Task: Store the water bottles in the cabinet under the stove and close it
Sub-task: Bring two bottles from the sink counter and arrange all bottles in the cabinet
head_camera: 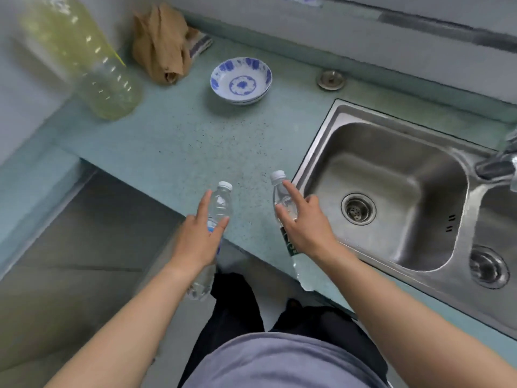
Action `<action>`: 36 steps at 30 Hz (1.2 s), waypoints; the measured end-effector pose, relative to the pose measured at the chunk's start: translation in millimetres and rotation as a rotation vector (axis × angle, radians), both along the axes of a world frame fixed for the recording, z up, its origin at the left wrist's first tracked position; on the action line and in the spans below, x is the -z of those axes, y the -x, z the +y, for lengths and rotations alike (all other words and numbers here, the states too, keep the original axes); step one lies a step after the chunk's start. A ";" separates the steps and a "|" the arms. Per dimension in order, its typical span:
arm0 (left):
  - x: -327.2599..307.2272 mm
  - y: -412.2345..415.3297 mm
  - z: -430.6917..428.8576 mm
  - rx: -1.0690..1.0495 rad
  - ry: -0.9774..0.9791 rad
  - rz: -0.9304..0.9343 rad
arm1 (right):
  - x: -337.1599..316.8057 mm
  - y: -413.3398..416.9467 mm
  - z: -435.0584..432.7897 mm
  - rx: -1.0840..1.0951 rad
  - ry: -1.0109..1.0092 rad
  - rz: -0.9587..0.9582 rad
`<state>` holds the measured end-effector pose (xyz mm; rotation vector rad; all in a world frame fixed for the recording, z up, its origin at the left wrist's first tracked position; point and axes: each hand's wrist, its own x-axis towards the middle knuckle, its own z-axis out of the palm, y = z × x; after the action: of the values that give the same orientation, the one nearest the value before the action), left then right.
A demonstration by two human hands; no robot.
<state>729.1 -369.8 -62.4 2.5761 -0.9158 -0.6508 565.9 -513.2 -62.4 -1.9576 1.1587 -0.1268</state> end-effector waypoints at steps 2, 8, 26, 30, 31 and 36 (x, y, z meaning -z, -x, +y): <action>-7.1 23.0 24.1 -0.098 0.039 0.003 | -5.3 5.7 17.1 -0.089 0.007 -0.015; -16.1 60.3 124.8 -0.438 0.093 -0.022 | -21.3 -3.2 83.4 -0.413 -0.028 -0.035; -23.1 268.5 569.6 -1.221 0.081 -0.172 | -32.7 35.1 533.1 -1.288 -0.049 -0.059; -31.4 295.3 665.0 -1.313 0.063 -0.207 | -36.2 46.9 641.0 -1.384 -0.061 -0.104; -32.5 298.1 683.5 -1.328 0.062 -0.209 | -37.7 46.3 661.2 -1.402 -0.059 -0.117; -27.8 287.8 753.0 -1.351 0.066 -0.208 | -33.7 23.2 733.0 -1.502 -0.020 -0.084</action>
<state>441.3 383.2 -34.5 2.4777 0.7891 0.0608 542.8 219.8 -28.8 -2.2614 -0.5412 0.5732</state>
